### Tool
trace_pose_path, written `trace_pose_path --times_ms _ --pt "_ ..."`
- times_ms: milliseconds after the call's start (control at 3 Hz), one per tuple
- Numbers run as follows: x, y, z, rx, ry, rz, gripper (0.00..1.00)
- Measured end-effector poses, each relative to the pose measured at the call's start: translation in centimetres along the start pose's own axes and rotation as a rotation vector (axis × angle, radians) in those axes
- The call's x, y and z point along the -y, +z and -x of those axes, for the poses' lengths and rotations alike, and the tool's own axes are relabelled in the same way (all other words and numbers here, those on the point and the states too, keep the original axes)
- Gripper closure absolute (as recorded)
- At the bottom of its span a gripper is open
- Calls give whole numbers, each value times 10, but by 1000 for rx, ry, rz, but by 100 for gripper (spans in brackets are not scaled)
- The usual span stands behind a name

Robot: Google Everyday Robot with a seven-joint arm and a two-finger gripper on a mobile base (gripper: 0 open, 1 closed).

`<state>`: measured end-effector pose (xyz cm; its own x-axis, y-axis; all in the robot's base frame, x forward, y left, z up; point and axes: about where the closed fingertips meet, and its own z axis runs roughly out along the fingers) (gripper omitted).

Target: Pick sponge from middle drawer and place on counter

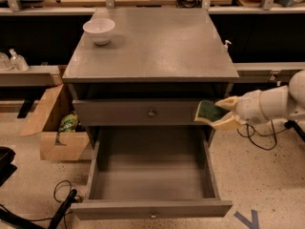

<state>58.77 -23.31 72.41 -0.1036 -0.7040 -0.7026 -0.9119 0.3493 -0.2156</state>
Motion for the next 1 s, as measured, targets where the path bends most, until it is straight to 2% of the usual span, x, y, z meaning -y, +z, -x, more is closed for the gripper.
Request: trace_pose_path --times_ms 333,667,1000 --pt "34 -58 33 -61 -53 4 100" --pt "58 -80 65 -116 -90 62 100" --pt "77 -67 106 -144 -126 151 100"
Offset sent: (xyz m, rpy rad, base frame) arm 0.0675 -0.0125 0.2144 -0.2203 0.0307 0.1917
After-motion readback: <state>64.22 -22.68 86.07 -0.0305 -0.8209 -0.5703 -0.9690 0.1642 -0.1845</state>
